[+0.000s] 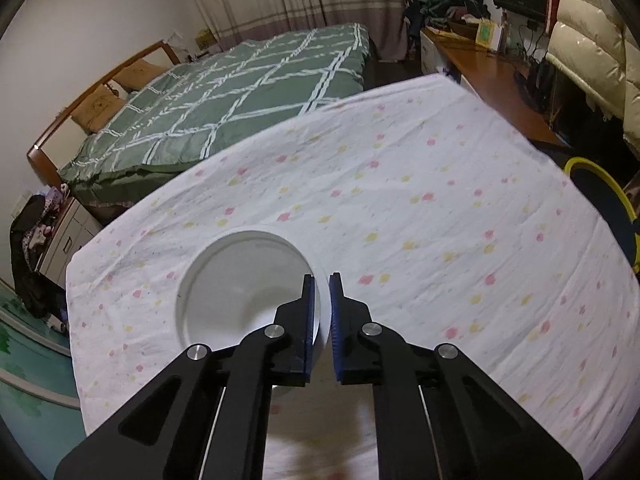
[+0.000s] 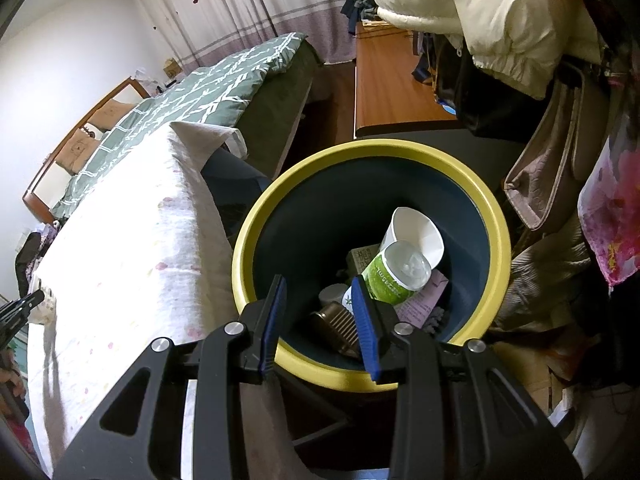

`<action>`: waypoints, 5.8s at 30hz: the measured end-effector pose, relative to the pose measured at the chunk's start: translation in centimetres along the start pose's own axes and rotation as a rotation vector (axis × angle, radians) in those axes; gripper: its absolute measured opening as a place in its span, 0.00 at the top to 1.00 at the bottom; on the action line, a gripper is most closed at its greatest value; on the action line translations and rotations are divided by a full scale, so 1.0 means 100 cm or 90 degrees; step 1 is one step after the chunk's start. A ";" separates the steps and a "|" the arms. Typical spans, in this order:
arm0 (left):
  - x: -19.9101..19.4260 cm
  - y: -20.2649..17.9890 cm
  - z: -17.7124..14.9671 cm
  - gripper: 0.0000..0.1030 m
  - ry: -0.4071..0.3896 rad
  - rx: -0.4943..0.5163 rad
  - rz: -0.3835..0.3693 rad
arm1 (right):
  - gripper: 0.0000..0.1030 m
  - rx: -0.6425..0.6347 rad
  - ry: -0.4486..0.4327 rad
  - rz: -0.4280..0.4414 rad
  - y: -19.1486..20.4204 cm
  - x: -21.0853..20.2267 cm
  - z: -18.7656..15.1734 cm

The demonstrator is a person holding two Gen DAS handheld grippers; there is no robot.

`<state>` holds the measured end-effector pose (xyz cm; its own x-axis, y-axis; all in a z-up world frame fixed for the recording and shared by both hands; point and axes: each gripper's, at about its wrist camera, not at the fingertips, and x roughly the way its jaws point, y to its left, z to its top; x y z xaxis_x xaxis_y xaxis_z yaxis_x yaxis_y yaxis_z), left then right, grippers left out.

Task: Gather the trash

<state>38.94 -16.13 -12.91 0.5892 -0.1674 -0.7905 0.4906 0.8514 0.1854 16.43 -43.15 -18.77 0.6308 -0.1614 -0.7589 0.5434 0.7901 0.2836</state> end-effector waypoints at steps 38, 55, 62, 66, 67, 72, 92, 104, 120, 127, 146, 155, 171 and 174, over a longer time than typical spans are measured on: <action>0.013 -0.397 0.091 0.51 0.033 0.184 -0.301 | 0.63 -0.030 -0.055 0.000 -0.083 -0.099 -0.042; -0.161 -0.214 0.012 0.05 -0.236 -0.039 -0.162 | 0.49 -0.083 -0.076 0.033 -0.042 -0.114 -0.051; -0.240 -0.111 -0.085 0.05 -0.298 -0.169 0.024 | 0.30 -0.164 -0.144 0.040 0.009 -0.145 -0.059; -0.266 -0.081 -0.132 0.05 -0.287 -0.211 0.093 | 0.24 -0.208 -0.183 0.032 0.031 -0.168 -0.070; -0.271 -0.076 -0.140 0.05 -0.288 -0.218 0.101 | 0.24 -0.216 -0.190 0.031 0.034 -0.173 -0.073; -0.298 -0.056 -0.174 0.05 -0.310 -0.247 0.107 | 0.20 -0.239 -0.230 0.042 0.045 -0.208 -0.087; -0.332 -0.067 -0.212 0.05 -0.326 -0.257 0.098 | 0.18 -0.228 -0.272 0.096 0.052 -0.248 -0.105; -0.324 -0.069 -0.208 0.05 -0.314 -0.253 0.103 | 0.18 -0.222 -0.267 0.095 0.051 -0.245 -0.104; -0.321 -0.067 -0.208 0.05 -0.306 -0.256 0.103 | 0.18 -0.224 -0.259 0.098 0.054 -0.240 -0.106; -0.317 -0.068 -0.210 0.05 -0.301 -0.255 0.098 | 0.18 -0.222 -0.258 0.098 0.054 -0.239 -0.105; -0.308 -0.068 -0.209 0.05 -0.285 -0.254 0.088 | 0.18 -0.214 -0.252 0.096 0.051 -0.237 -0.105; -0.304 -0.068 -0.209 0.05 -0.278 -0.252 0.090 | 0.18 -0.213 -0.250 0.096 0.051 -0.236 -0.106; -0.300 -0.067 -0.209 0.05 -0.270 -0.249 0.089 | 0.18 -0.212 -0.246 0.096 0.052 -0.233 -0.107; -0.298 -0.067 -0.209 0.05 -0.269 -0.247 0.090 | 0.18 -0.211 -0.246 0.097 0.051 -0.233 -0.107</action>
<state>4.65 -6.50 -2.79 0.8752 -0.1549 -0.4582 0.1653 0.9861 -0.0176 -1.42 -29.02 -5.85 0.8807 -0.1870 -0.4352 0.2650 0.9561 0.1253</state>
